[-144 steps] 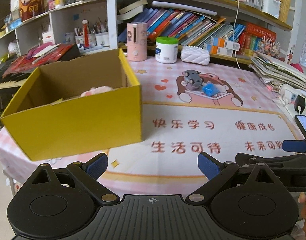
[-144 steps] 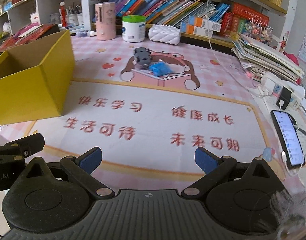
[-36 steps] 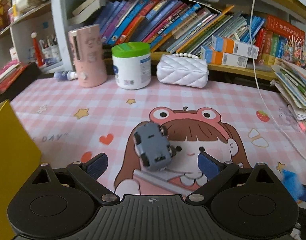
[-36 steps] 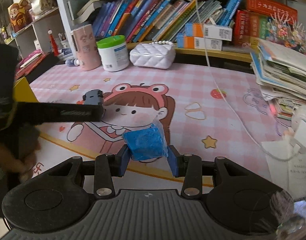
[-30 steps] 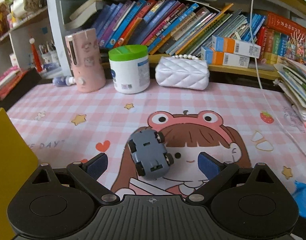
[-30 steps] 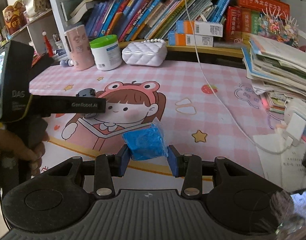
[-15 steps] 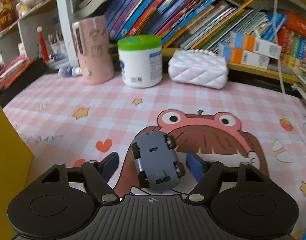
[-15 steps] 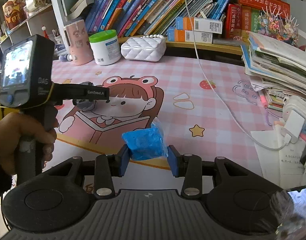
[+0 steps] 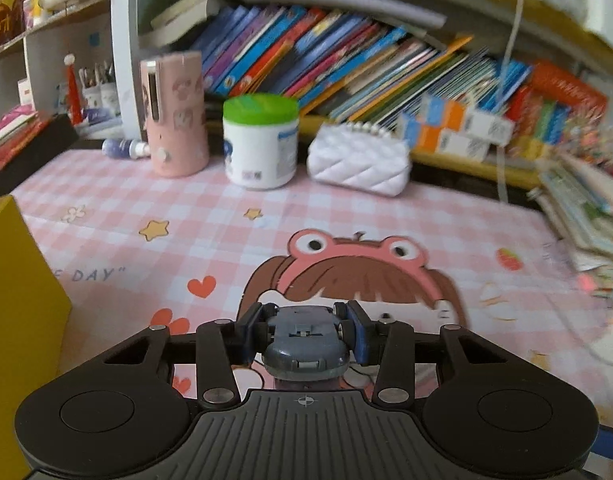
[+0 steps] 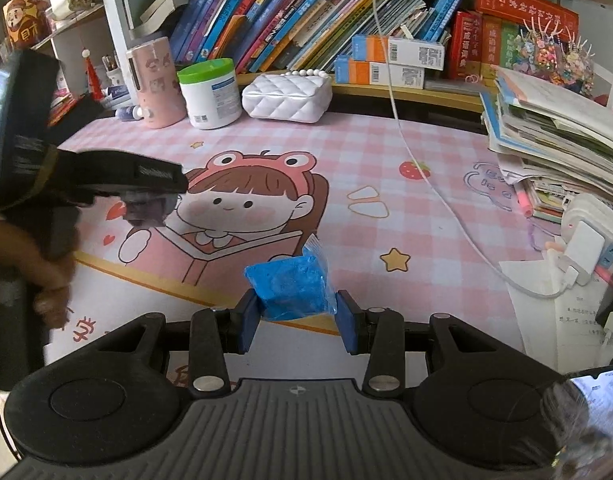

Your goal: Organize objects

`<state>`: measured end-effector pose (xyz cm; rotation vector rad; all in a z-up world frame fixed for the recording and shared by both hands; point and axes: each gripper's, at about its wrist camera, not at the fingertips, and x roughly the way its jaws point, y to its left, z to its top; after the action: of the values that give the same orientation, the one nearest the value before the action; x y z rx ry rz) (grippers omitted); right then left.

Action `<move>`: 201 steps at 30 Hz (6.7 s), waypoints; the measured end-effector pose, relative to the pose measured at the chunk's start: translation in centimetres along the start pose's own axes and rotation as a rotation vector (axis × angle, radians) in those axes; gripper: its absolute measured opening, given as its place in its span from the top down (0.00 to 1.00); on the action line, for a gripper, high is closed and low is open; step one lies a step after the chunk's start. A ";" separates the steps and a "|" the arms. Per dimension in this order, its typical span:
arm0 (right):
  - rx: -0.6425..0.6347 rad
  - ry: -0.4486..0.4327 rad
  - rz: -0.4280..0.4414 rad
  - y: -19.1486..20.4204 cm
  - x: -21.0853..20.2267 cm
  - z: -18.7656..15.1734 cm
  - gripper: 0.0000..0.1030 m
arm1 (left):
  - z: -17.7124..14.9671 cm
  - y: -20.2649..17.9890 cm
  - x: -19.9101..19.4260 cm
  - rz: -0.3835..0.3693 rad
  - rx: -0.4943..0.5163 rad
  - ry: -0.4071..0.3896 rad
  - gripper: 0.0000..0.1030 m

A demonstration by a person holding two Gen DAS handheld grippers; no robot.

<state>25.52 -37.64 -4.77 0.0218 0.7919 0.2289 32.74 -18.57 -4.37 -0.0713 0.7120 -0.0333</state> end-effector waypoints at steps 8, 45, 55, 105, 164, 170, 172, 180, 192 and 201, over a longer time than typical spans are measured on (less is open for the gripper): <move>-0.023 0.016 0.016 2.6 -0.1 -0.2 0.63 | -1.6 1.7 -6.5 -0.057 -0.009 -0.035 0.60; -0.130 0.069 0.100 25.1 -8.4 -9.9 0.63 | -14.4 19.9 -25.0 0.011 -0.077 -0.027 0.60; -0.170 0.075 0.171 30.8 -9.7 -12.2 0.63 | -16.4 24.2 -28.5 0.061 -0.116 -0.054 0.60; -0.350 -0.202 0.347 34.4 -3.8 3.0 0.63 | -5.0 30.1 -21.3 0.347 -0.214 -0.216 0.60; -0.559 0.007 0.532 39.0 5.2 4.9 0.63 | -6.7 27.9 -21.7 0.478 -0.283 -0.262 0.14; -0.528 0.023 0.474 38.8 5.7 4.8 0.63 | -7.2 28.3 -22.2 0.487 -0.296 -0.256 0.13; -0.513 0.040 0.477 38.5 5.9 4.7 0.63 | -7.4 28.3 -22.2 0.484 -0.300 -0.250 0.13; -0.541 0.053 0.432 38.8 5.7 4.4 0.58 | -7.3 28.0 -22.5 0.446 -0.255 -0.256 0.13; -0.423 -0.046 0.396 36.3 1.1 3.3 0.38 | -7.8 27.6 -23.5 0.395 -0.235 -0.278 0.05; -0.306 -0.165 0.220 33.8 -4.0 0.8 0.20 | -8.9 27.0 -24.6 0.348 -0.234 -0.273 0.03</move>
<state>16.76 -5.45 2.21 -0.1597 0.5832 0.5480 8.44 9.20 2.89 -0.1720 0.4452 0.3867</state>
